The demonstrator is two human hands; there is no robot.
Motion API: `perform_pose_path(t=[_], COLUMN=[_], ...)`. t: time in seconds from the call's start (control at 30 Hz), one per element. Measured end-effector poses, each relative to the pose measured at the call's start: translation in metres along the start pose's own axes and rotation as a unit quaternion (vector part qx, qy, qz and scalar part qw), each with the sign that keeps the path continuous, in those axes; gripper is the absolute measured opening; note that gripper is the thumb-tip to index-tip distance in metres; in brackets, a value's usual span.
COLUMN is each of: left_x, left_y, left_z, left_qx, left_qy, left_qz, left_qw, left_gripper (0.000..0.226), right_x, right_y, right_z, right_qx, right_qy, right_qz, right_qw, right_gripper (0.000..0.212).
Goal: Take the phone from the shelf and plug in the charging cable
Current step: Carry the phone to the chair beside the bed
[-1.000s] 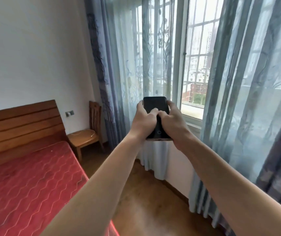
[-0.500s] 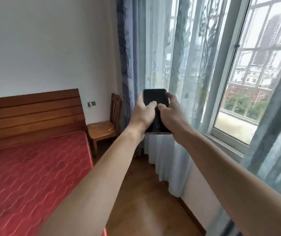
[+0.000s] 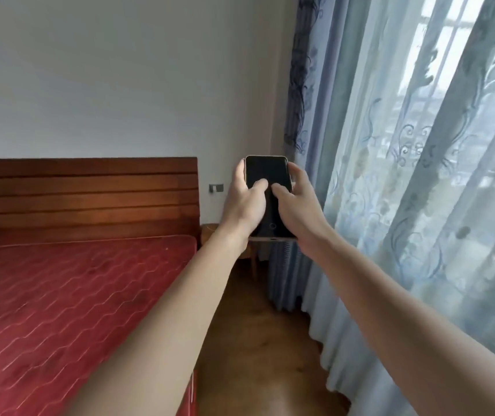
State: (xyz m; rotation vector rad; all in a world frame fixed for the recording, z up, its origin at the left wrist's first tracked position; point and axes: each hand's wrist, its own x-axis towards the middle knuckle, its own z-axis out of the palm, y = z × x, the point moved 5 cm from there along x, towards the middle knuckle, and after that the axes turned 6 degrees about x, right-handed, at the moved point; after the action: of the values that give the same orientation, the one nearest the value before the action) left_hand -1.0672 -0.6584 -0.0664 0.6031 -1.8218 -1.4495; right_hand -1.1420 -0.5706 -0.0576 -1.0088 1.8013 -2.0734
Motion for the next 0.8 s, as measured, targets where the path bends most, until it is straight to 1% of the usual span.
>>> perform_pose_path(t=[0.27, 0.53, 0.67, 0.8], left_x=[0.146, 0.306, 0.377, 0.449], left_y=[-0.059, -0.079, -0.1, -0.129], left_z=[0.009, 0.024, 0.021, 0.019], left_qx=[0.023, 0.03, 0.035, 0.043], left_qy=[0.044, 0.108, 0.122, 0.134], left_qz=[-0.009, -0.01, -0.029, -0.026], left_qw=[0.999, 0.994, 0.992, 0.99], left_gripper=[0.061, 0.057, 0.063, 0.062], right_x=[0.143, 0.322, 0.39, 0.459], right_y=[0.077, 0.127, 0.159, 0.198], right_z=[0.029, 0.052, 0.073, 0.097], right_qx=[0.053, 0.091, 0.088, 0.085], right_qy=[-0.05, -0.104, -0.121, -0.131], right_qz=[-0.002, 0.006, 0.018, 0.028], right_qw=[0.997, 0.99, 0.989, 0.987], right_gripper=[0.05, 0.046, 0.044, 0.043])
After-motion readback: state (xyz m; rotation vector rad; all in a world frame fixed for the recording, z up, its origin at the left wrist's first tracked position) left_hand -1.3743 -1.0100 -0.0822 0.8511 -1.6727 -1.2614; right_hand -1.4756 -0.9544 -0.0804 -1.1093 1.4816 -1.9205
